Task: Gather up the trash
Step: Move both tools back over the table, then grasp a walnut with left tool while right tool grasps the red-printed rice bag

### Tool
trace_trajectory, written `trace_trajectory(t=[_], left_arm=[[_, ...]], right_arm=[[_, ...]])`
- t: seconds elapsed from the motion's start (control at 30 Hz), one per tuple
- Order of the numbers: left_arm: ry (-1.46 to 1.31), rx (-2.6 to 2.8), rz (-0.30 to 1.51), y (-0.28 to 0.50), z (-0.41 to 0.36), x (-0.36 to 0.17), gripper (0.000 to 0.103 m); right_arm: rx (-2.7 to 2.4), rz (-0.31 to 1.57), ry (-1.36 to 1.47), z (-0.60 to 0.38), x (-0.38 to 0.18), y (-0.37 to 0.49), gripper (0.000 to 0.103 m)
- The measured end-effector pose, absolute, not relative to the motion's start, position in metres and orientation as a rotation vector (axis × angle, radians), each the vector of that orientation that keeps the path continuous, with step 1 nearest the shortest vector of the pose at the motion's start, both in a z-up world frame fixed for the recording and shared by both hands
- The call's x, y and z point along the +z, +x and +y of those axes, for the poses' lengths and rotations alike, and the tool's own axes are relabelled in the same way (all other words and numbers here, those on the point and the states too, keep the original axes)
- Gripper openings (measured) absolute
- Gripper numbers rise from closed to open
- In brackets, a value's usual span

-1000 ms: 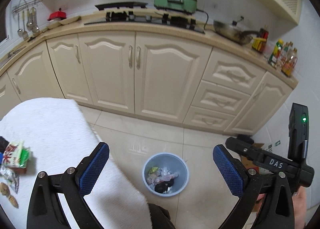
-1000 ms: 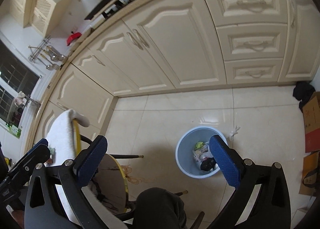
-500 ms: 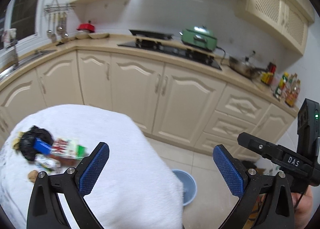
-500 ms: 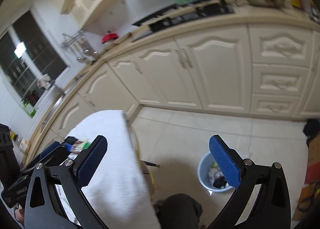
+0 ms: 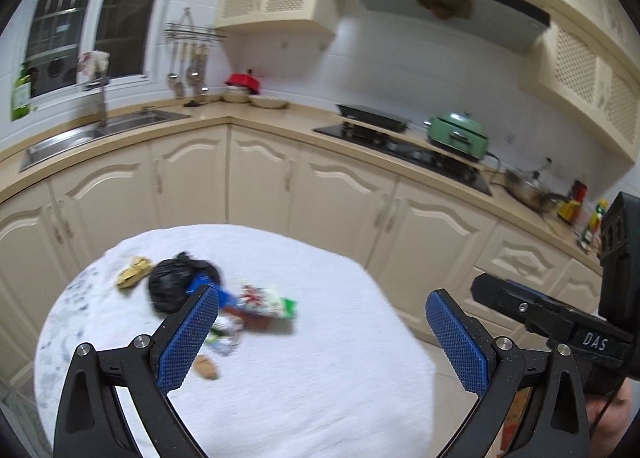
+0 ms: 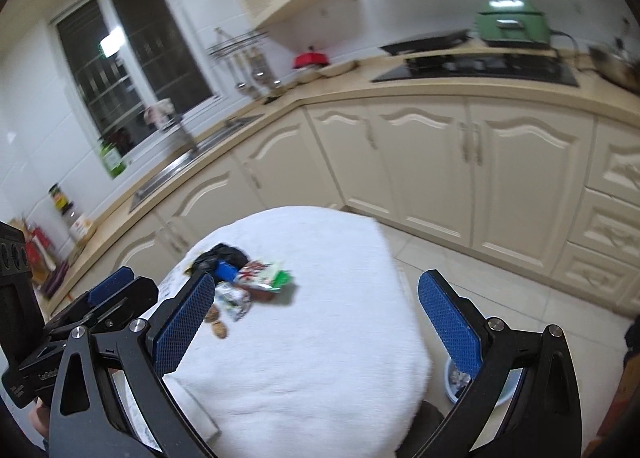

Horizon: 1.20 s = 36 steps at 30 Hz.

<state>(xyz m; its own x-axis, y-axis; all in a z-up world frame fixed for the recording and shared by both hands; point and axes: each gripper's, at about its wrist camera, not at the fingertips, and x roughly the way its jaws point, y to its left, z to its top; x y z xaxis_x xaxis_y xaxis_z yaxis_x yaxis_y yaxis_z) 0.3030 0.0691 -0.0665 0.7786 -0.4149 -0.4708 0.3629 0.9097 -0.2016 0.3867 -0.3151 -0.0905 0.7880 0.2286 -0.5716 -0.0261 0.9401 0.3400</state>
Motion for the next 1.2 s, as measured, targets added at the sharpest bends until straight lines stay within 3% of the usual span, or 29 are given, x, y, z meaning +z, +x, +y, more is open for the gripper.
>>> trace_trajectory(t=[0.53,1.2], left_arm=[[-0.161,-0.261,0.571,0.283,0.142,-0.076,0.102],[-0.117,-0.221,0.834,0.448,0.124,-0.154,0.099]], right_arm=[[0.277,0.707,0.205,-0.232,-0.100,0.412,0.103],[0.266,0.919,0.162,-0.201,-0.195,0.489,0.103]])
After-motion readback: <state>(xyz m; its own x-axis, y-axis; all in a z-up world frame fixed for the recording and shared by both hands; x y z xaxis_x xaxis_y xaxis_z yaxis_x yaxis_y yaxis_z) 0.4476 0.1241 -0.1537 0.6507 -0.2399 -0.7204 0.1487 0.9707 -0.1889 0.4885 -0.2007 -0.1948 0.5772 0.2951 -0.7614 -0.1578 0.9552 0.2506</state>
